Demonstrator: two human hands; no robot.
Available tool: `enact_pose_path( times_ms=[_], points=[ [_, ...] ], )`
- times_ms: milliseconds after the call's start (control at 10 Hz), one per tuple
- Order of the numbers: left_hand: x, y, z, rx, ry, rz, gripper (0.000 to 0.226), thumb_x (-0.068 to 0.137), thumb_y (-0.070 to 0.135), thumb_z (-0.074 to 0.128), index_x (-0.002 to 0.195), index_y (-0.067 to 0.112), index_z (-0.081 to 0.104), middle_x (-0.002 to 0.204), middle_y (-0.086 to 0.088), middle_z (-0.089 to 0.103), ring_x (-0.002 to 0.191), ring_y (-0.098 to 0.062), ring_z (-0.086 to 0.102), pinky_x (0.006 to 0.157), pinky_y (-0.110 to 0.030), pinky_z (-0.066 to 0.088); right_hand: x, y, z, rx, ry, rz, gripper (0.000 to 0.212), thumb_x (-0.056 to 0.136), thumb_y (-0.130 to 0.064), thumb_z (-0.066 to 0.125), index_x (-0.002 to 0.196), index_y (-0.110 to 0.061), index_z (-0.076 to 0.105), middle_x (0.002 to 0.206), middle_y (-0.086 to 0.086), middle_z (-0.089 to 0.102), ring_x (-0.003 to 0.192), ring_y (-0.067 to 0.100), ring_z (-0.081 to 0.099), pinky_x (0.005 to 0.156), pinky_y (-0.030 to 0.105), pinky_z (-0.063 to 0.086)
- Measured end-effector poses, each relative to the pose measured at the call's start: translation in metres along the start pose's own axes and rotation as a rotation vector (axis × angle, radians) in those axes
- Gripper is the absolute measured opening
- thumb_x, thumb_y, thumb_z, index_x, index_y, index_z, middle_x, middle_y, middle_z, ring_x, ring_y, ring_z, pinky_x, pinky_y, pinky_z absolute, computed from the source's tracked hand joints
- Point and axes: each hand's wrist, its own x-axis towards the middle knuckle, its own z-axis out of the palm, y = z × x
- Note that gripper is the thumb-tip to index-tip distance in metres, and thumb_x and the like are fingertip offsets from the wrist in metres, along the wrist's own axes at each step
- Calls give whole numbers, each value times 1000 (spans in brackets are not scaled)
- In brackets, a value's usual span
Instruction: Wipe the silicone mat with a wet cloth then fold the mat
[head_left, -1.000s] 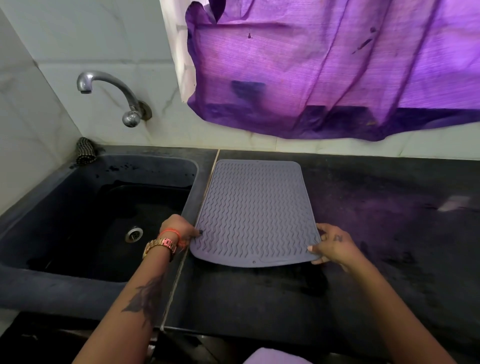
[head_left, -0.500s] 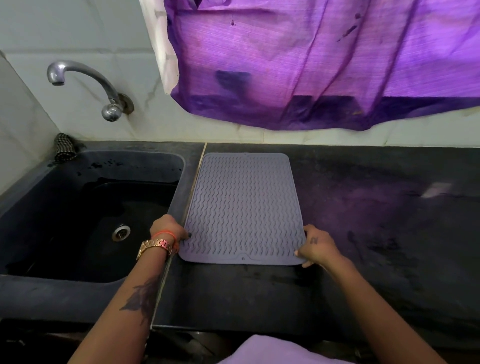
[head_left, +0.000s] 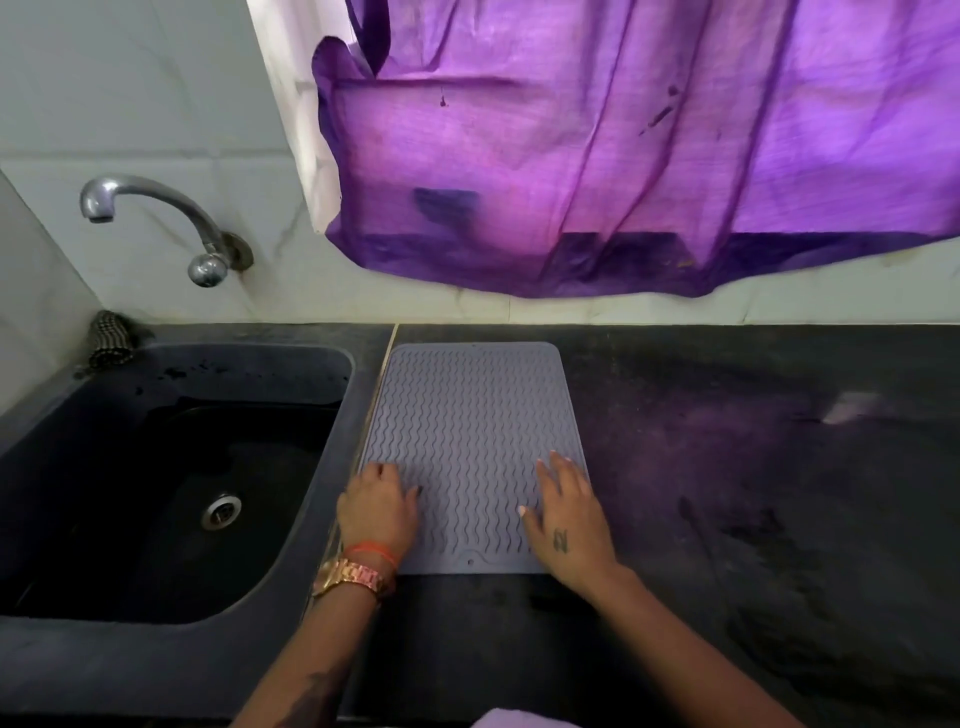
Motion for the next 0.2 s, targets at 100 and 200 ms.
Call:
enact_pose_path(
  times_ms=[100,200],
  points=[
    [10,6,7,-17,78,103,52,93,40,42,137,13,37,145,-9,37,134,-24,33,109,-41,27,14,-5,2,0,54,-56,63,98,-43,29,148,-11,11,158,7,3,145,21,-1,116,31,-2],
    [22,20,9,-4,80,154,59,96,42,32,146,13,21,155,-10,18,144,-26,13,116,-43,6,30,-13,-1,1,70,-115,62,99,-42,26,149,-10,6,158,7,-3,145,21,-8,114,30,-8]
  ],
)
